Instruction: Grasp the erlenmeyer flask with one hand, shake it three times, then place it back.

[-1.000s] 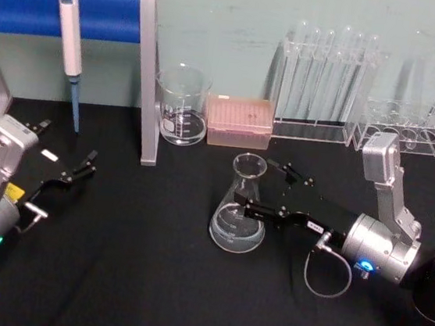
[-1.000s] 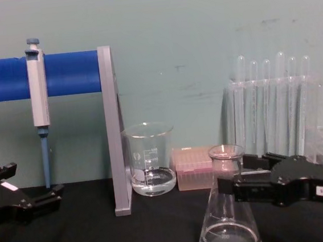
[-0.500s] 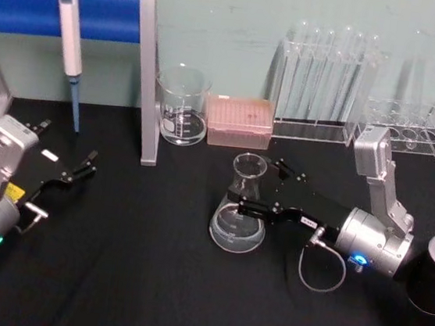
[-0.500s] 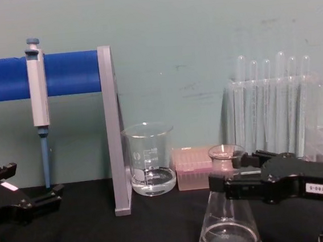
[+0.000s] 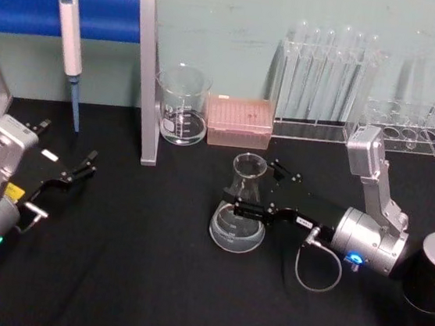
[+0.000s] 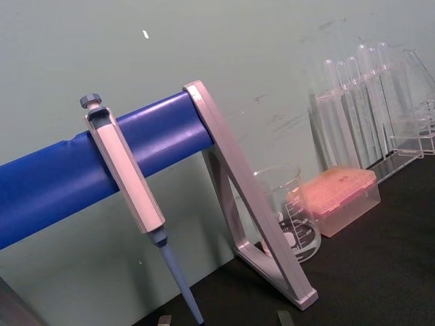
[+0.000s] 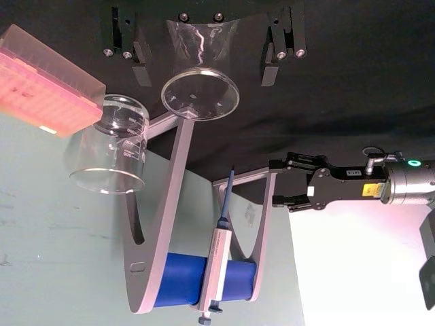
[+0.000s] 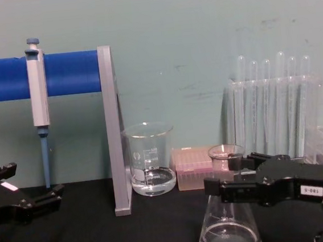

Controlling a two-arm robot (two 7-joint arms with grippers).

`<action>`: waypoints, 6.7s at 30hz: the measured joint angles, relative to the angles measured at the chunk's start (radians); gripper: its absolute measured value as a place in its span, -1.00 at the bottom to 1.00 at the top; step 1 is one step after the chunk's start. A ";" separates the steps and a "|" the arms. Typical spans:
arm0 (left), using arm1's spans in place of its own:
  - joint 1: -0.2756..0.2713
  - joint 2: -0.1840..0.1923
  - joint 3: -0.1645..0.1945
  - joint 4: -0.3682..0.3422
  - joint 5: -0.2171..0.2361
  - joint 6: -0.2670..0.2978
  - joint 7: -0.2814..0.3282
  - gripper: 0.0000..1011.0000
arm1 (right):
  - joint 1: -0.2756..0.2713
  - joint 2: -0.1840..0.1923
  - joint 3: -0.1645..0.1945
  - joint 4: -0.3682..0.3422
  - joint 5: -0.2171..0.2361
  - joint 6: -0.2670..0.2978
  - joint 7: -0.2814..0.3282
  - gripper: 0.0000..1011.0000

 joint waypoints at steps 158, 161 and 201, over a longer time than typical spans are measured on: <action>0.000 0.000 0.000 0.000 0.000 0.000 0.000 0.98 | -0.208 -0.069 0.096 -0.414 -0.163 0.025 -0.226 -0.11; 0.000 0.000 0.000 0.000 0.000 0.000 0.000 0.98 | -0.202 -0.065 0.087 -0.411 -0.156 0.024 -0.216 -0.11; 0.000 0.000 0.000 0.000 0.000 0.000 0.000 0.98 | -0.278 -0.086 0.350 -0.421 -0.243 0.057 -0.559 -0.11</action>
